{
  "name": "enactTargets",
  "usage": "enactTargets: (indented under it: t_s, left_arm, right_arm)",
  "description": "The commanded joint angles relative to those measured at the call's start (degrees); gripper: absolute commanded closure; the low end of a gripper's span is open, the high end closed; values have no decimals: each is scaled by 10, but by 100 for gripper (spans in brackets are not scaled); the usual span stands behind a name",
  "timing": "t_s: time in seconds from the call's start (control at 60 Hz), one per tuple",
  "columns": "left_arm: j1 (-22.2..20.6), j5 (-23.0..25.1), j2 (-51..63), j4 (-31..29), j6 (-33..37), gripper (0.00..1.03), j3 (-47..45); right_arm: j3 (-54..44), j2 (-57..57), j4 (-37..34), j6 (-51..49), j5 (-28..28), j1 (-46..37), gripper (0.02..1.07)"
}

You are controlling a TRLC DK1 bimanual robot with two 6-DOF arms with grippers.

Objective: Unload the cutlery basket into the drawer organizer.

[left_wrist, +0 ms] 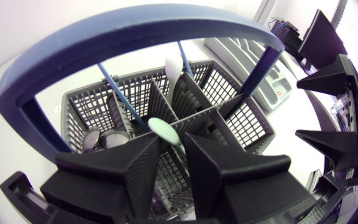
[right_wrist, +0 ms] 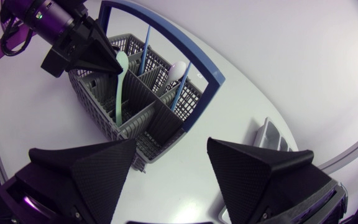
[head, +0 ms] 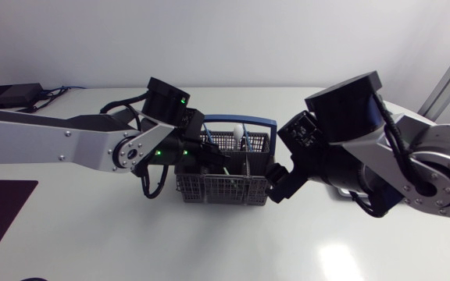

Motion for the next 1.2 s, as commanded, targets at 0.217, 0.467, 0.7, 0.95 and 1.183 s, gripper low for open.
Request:
enactTargets:
  t_s: [0.217,0.467,0.7,0.95,1.183]
  left_arm:
    - [-19,-39,12,-10,-8,72,30]
    - [-18,-52,31,-21,-8,72,46]
    - [-9,-54,32,-32,-10,72,47]
    - [3,-54,30,-42,-12,72,44]
    - [-6,-75,37,-40,-12,90,46]
  right_arm:
    - [-16,16,6,-1,-1,11,24]
    - [-16,22,10,-1,-1,14,24]
    - [-17,24,9,-1,-1,16,24]
    - [-20,24,10,-1,-1,19,24]
    - [-21,25,10,-2,-1,24,24]
